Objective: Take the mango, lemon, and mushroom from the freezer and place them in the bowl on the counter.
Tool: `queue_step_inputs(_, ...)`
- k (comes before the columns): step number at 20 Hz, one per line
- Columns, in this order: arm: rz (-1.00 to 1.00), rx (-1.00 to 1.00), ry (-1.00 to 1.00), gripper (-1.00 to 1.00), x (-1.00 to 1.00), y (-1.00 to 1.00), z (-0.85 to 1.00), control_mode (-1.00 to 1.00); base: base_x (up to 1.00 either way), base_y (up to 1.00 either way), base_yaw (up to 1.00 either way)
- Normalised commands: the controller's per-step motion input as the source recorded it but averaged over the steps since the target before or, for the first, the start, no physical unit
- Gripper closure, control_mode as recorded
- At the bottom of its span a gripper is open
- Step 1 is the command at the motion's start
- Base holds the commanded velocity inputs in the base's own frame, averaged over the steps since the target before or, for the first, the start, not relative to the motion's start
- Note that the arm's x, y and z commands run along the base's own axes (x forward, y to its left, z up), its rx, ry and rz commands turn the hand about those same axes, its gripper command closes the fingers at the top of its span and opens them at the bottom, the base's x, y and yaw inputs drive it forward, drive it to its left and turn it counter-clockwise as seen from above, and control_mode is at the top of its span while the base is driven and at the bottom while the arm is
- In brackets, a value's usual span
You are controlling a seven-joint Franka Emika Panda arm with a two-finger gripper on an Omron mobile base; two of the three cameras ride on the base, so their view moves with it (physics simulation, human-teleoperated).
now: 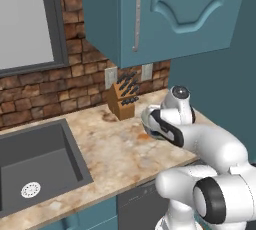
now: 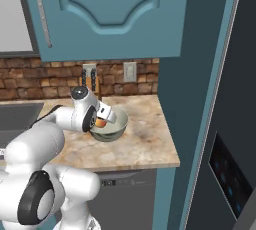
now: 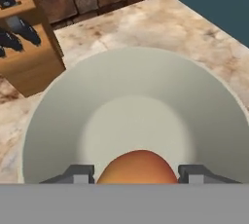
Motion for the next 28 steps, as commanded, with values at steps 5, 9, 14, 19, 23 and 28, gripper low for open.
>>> queue_step_inputs(5,0.00,0.00,0.00,-1.00,0.22,0.00,-0.19,-1.00,0.00,0.00,0.00)
queue_step_inputs(9,0.00,0.00,-0.01,-1.00,-0.06,0.00,0.05,-1.00,0.00,0.00,0.00)
queue_step_inputs(14,-0.03,0.01,0.00,-1.00,-0.12,0.00,0.49,-1.00,0.00,0.00,0.00)
queue_step_inputs(19,-0.04,0.04,0.00,-1.00,-0.61,0.02,0.92,-1.00,0.00,0.00,0.00)
queue_step_inputs(23,-0.02,0.02,0.00,-1.00,-1.00,0.11,0.63,-1.00,0.00,0.00,0.00)
queue_step_inputs(28,-0.03,0.00,-0.04,-1.00,-1.00,0.07,0.07,-1.00,0.00,0.00,0.00)
